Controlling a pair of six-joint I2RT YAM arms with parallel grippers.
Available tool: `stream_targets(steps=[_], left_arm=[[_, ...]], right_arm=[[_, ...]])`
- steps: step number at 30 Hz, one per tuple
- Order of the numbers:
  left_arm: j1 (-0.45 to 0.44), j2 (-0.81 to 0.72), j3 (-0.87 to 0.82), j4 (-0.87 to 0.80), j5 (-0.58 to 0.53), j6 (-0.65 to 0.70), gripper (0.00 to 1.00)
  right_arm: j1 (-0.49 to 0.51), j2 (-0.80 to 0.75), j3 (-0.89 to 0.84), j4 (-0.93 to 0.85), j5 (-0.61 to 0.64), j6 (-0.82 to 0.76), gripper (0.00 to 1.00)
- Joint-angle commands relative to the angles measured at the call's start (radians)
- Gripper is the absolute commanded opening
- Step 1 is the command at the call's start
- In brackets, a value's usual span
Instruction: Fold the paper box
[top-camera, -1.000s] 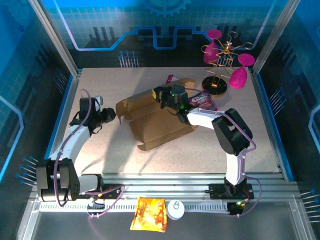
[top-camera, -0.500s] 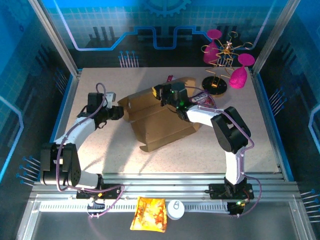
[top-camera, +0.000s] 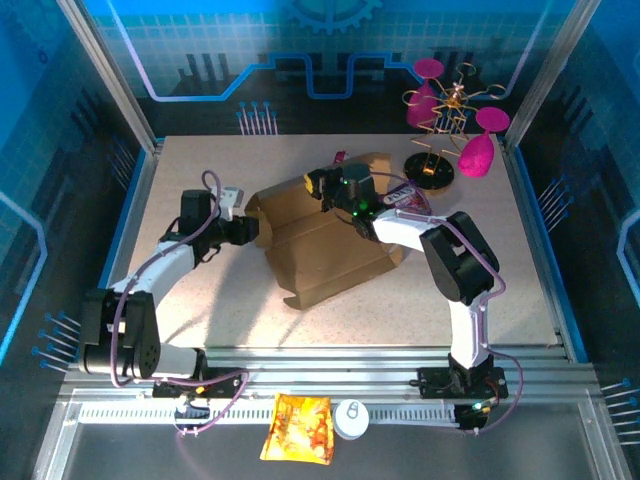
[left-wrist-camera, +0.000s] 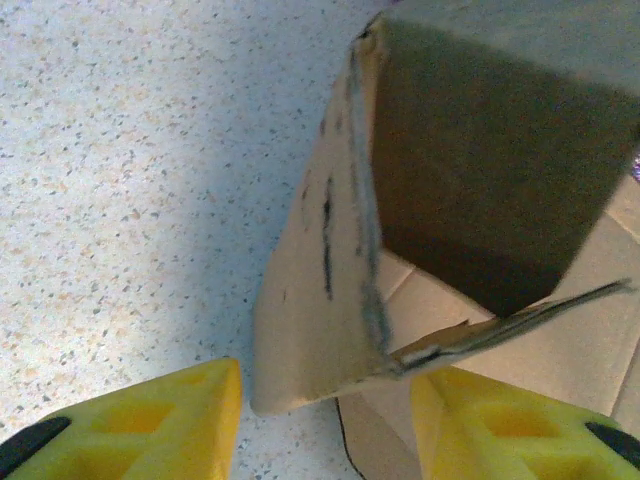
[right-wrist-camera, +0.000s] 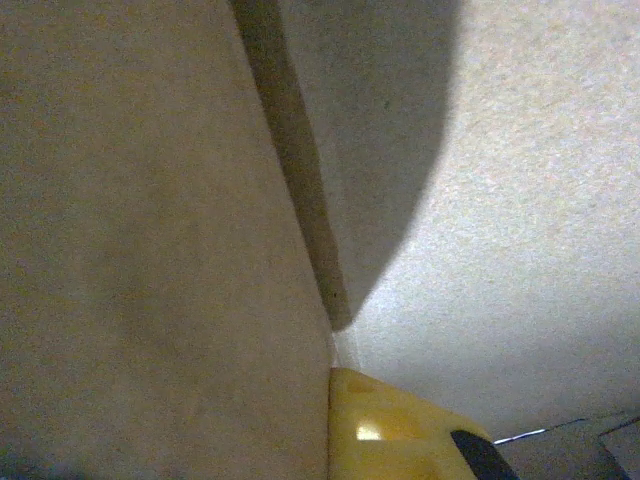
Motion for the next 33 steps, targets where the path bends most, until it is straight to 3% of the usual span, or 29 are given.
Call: stream_targets(steps=[1,10,17,24,33], left_arm=[[-0.012,-0.041,-0.024,0.055,0.056,0.004,0.50],[-0.045,-0.045,-0.038,0.085,0.033,-0.041,0.51],[-0.102,-0.033,-0.049,0.138,-0.085,-0.105,0.51],[-0.154,-0.005,-0.032,0.129,-0.284,-0.154,0.51],[-0.193,0.028,-0.013,0.136,-0.357,-0.190,0.52]], right_arm=[[-0.009,0.027,0.017,-0.008,-0.027,-0.010,0.00],[-0.007,0.027,0.017,0.008,-0.026,-0.012,0.00],[-0.001,0.022,0.004,0.032,-0.020,-0.011,0.00],[0.009,0.008,-0.037,0.068,0.000,-0.009,0.00],[0.013,0.002,-0.096,0.148,0.008,-0.063,0.00]])
